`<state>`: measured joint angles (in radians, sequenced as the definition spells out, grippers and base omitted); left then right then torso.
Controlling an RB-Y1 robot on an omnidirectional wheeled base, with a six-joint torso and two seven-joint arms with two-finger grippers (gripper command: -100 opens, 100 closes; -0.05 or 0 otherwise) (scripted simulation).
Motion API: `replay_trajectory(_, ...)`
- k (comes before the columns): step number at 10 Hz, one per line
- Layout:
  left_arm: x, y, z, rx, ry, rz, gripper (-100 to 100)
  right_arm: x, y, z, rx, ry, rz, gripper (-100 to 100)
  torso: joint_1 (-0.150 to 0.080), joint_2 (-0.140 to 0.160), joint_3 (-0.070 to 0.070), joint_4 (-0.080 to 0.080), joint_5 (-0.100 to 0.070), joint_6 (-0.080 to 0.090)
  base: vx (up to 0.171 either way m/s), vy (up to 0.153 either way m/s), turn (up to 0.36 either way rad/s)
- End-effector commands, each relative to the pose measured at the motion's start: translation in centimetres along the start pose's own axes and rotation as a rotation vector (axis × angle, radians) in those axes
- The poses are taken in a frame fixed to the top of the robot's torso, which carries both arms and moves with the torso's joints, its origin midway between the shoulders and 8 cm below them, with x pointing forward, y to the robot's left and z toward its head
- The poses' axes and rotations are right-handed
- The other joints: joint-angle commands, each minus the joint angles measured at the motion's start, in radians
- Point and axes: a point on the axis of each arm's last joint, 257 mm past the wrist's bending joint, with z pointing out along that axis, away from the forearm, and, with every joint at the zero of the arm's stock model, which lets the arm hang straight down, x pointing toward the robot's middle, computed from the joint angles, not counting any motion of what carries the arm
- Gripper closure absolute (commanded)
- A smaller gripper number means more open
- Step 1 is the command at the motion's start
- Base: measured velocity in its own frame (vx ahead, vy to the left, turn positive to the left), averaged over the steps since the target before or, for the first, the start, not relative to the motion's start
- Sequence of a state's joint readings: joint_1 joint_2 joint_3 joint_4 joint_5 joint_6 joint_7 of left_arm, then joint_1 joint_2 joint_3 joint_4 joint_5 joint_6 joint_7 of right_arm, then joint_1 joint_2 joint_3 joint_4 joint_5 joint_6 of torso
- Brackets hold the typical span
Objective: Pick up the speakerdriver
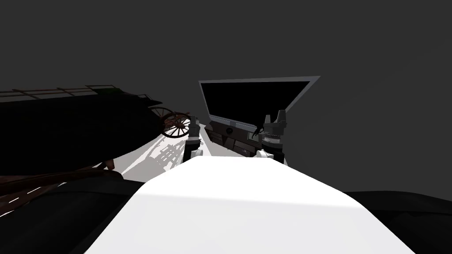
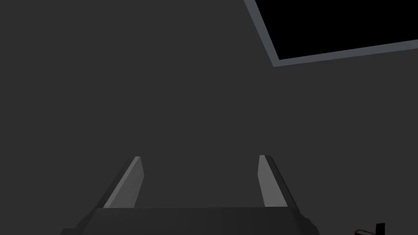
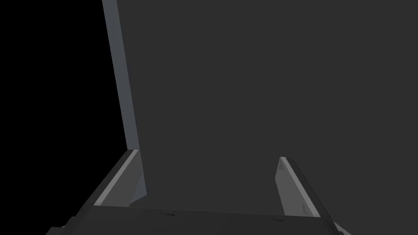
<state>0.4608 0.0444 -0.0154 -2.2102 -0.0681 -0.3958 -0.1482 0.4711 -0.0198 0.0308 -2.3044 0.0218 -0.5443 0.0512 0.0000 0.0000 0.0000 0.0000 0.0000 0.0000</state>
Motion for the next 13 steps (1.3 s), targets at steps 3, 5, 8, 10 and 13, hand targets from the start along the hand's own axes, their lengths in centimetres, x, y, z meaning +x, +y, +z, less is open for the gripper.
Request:
replay_trajectory(3, 0.5, 4.4, -0.1, -0.094, 0.059, 0.029, -100, 0.0, 0.0, 0.0, 0.0, 0.0, 0.0, 0, -0.003, -0.001, -0.001, 0.0, -0.001, 0.0, 0.012, -0.055, -0.057)
replay_trajectory(5, 0.5, 6.6, -0.2, -0.144, 0.068, 0.033, -100, 0.0, 0.0, 0.0, 0.0, 0.0, 0.0, 0, -0.006, -0.001, -0.001, 0.0, -0.001, 0.0, 0.019, -0.087, -0.044)
replay_trajectory(8, 0.4, 10.3, -0.5, -0.231, 0.074, 0.036, -100, 0.0, 0.0, 0.0, 0.0, 0.0, 0.0, 0, -0.005, -0.002, -0.001, 0.0, -0.001, 0.0, 0.023, -0.075, -0.055)
replay_trajectory(10, 0.1, 12.8, -0.8, -0.292, 0.076, 0.036, -100, 0.0, 0.0, 0.0, 0.0, 0.0, 0.0, 0, -0.005, -0.001, -0.001, 0.0, -0.001, 0.0, 0.019, -0.079, -0.057)
replay_trajectory(13, -0.2, 15.5, -1.2, -0.359, 0.076, 0.037, -100, 0.0, 0.0, 0.0, 0.0, 0.0, 0.0, 0, -0.004, -0.002, -0.001, 0.0, -0.001, 0.0, 0.027, -0.065, -0.042)
